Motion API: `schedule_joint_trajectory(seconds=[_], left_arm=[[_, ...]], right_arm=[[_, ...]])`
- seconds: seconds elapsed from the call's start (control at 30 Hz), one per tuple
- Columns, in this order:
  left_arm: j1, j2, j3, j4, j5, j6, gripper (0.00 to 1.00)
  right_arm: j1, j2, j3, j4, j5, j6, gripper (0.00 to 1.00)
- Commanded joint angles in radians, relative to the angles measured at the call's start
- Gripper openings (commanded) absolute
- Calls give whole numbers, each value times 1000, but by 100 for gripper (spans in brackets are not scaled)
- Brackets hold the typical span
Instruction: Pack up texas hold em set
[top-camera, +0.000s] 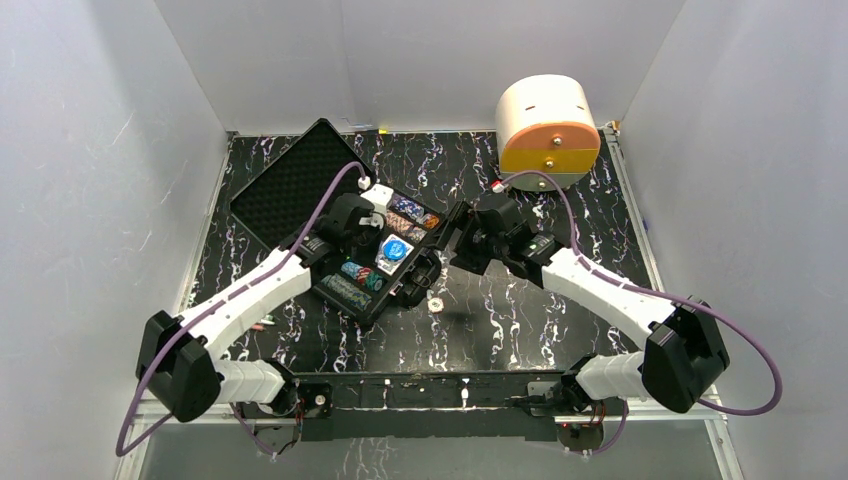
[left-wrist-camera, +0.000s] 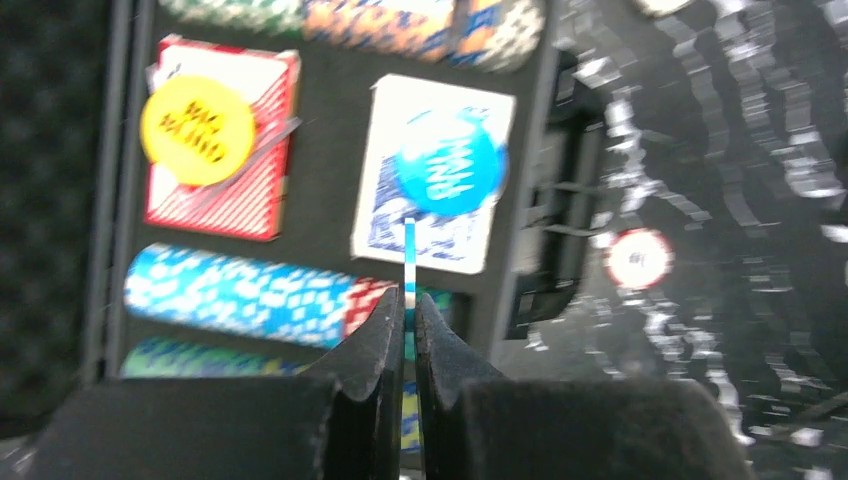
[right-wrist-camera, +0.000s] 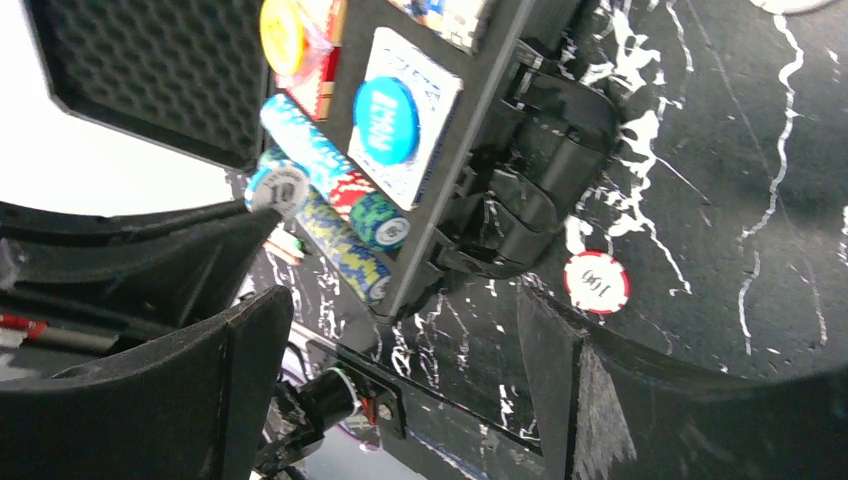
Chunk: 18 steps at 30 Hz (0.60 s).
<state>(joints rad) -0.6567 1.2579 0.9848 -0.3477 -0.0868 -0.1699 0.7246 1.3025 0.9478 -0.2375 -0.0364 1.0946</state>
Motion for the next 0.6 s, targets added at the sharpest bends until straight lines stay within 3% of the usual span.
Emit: schedule_joint_trajectory(seconds=[0.0, 0.37, 0.57], left_arm=[[5, 44, 66, -239, -230, 144, 0], [8, 106, 72, -260, -213, 157, 0], [8, 134, 85, -286, -109, 166, 0]], right_arm=[[0, -13, -44, -41, 24, -11, 90], [-1, -3, -65, -57, 15, 15, 89], [-3, 8, -60, -64, 18, 16, 88]])
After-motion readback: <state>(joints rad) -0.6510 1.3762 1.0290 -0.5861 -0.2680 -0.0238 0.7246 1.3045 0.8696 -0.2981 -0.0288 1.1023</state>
